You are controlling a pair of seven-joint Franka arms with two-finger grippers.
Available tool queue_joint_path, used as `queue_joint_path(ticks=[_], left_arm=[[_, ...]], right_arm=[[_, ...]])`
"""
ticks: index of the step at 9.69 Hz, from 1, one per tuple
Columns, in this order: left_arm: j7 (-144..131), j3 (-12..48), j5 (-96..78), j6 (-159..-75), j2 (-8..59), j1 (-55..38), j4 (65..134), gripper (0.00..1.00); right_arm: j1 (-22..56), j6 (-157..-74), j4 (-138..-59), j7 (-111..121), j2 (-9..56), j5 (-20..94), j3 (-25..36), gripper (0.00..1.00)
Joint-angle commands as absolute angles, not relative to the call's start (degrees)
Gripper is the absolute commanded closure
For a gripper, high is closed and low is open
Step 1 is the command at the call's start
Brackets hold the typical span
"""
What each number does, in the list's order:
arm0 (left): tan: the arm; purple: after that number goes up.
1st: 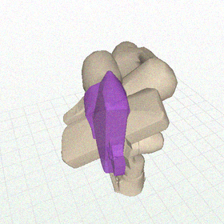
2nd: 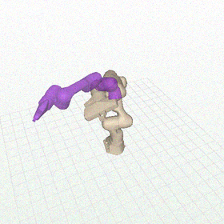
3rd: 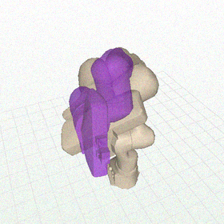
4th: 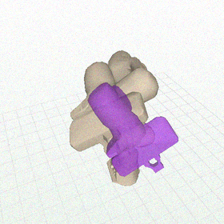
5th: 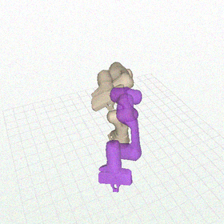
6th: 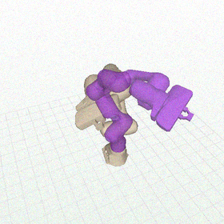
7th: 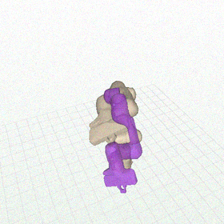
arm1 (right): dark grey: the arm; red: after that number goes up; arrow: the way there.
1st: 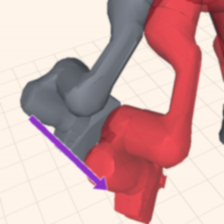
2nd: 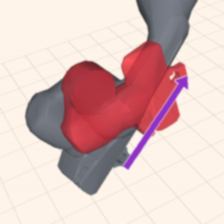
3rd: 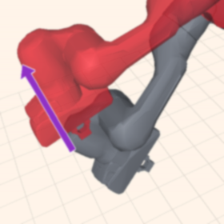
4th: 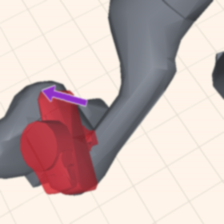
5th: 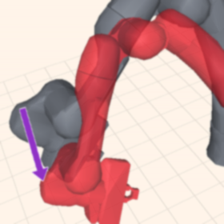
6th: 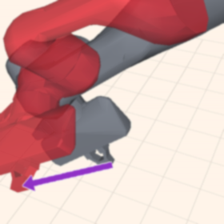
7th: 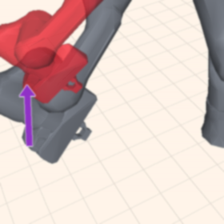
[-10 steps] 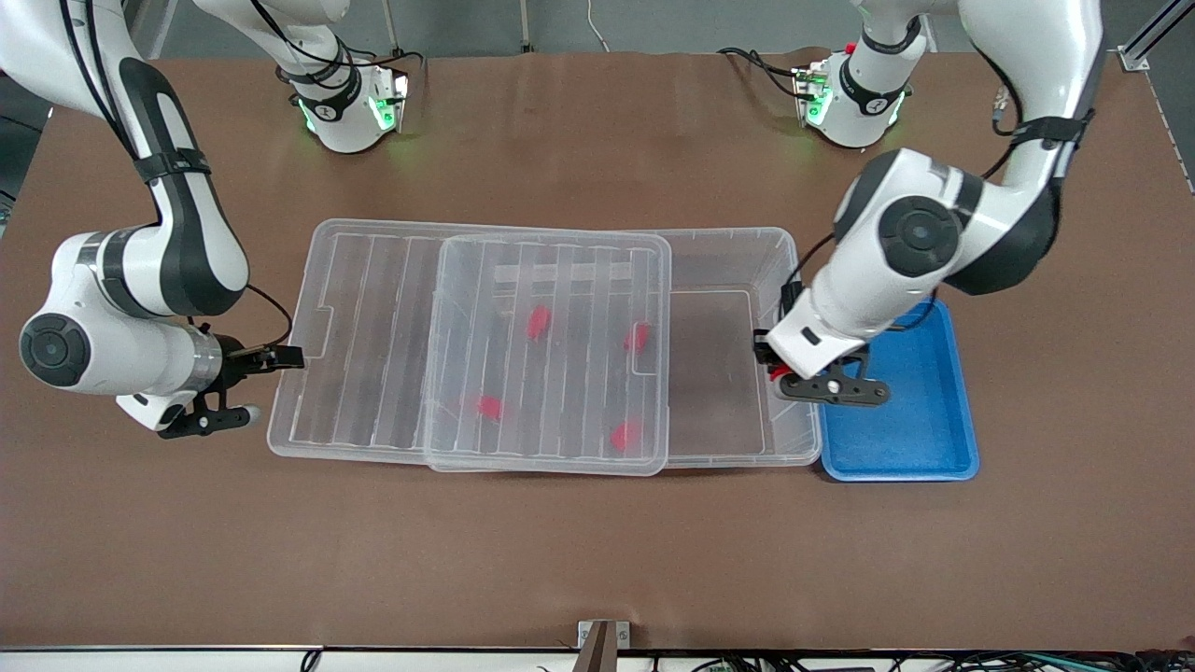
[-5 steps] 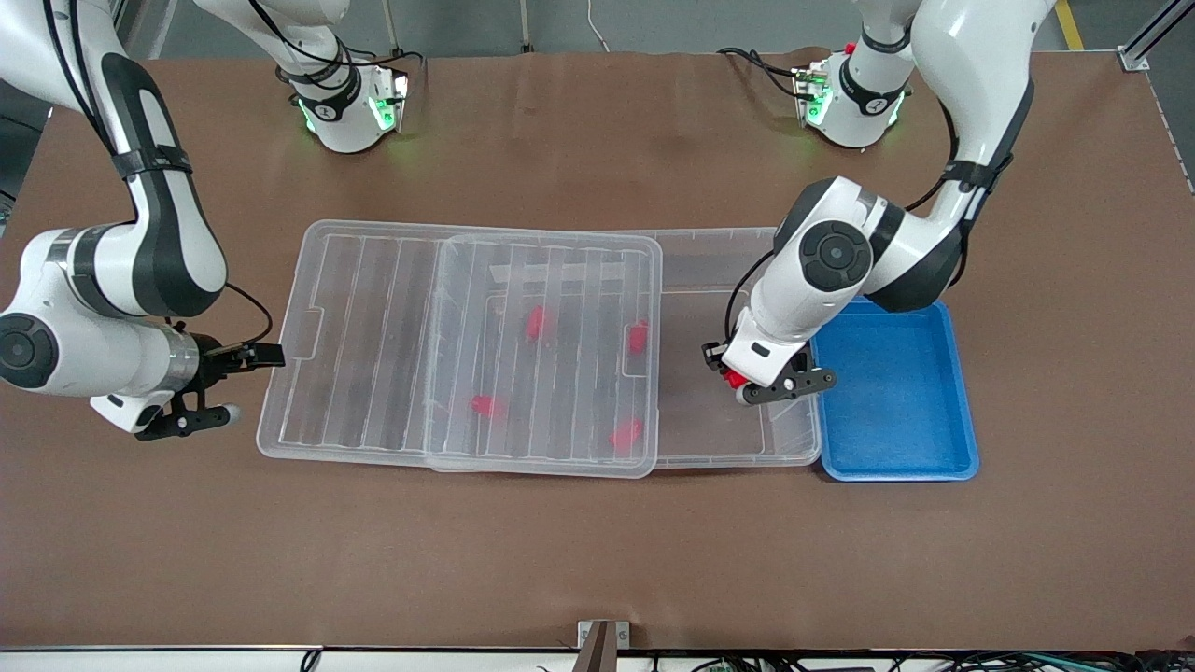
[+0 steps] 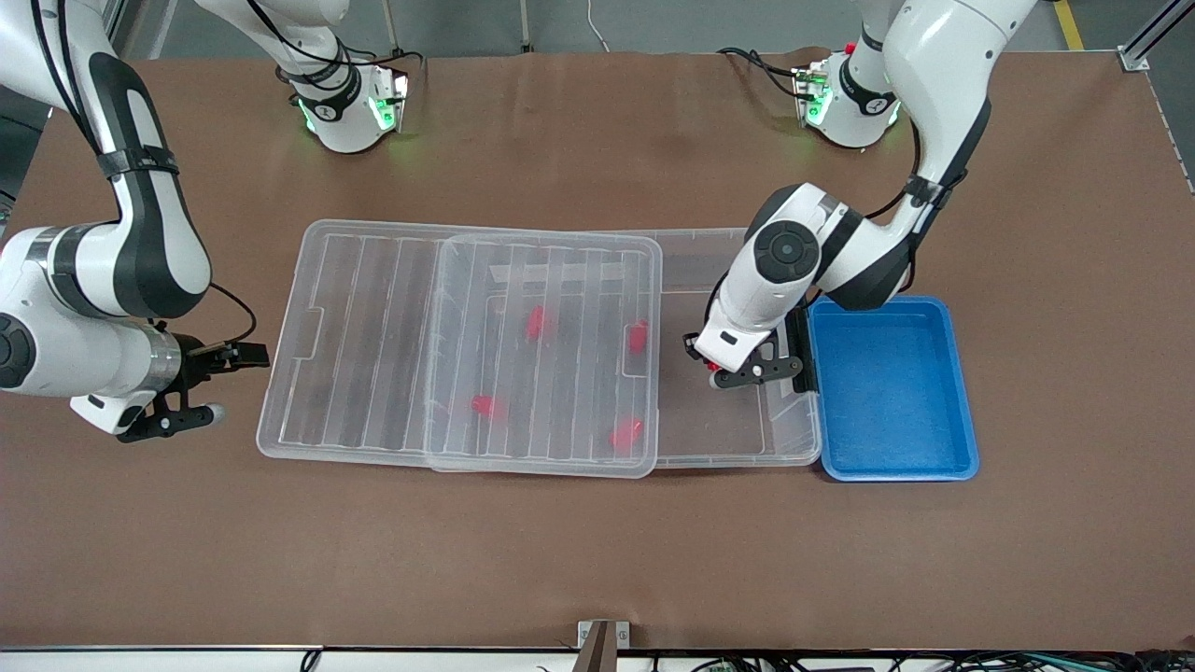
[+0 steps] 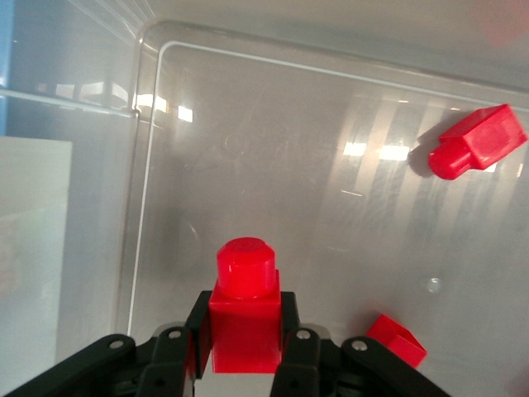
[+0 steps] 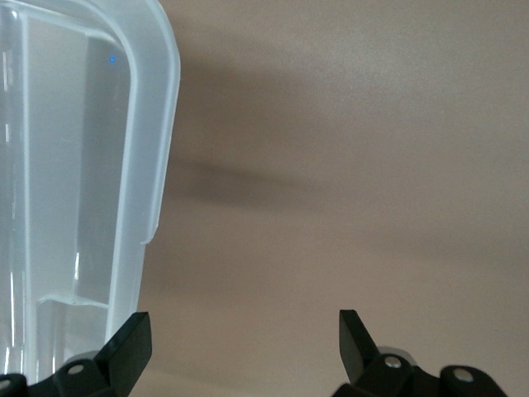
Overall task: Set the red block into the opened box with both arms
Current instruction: 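Lower the block into the box and open the left gripper while the right gripper withdraws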
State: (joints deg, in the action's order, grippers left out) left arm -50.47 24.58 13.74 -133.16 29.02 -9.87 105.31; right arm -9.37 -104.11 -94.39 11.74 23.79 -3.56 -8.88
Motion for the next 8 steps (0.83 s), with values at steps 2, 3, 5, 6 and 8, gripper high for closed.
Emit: queue_joint_path(ticks=[2, 3, 5, 6, 8], left_arm=[[-51.8, 24.3, 17.7, -136.3, 34.4, -10.7, 106.0, 1.00], [-51.8, 24.3, 19.6, -136.3, 35.0, -11.0, 106.0, 0.99], [-51.8, 24.4, 20.0, -136.3, 35.9, -11.1, 105.8, 0.93], [-51.6, 24.4, 20.0, -136.3, 35.9, -11.1, 105.9, 0.89], [-51.0, 24.4, 20.0, -136.1, 36.0, -10.9, 105.6, 0.76]], right_arm=[[-10.1, -96.8, -88.2, 11.2, 23.4, -4.1, -9.6, 0.00], [-10.1, -94.2, -85.7, 7.9, 23.3, -4.1, -9.6, 0.00], [-10.2, -90.7, -81.8, 2.8, 21.1, -4.2, -9.5, 0.00], [-10.5, -88.8, -80.4, -0.1, 19.2, -4.4, -8.7, 0.00], [-9.4, -89.3, -79.9, -3.3, 14.9, -4.1, -5.0, 0.00]])
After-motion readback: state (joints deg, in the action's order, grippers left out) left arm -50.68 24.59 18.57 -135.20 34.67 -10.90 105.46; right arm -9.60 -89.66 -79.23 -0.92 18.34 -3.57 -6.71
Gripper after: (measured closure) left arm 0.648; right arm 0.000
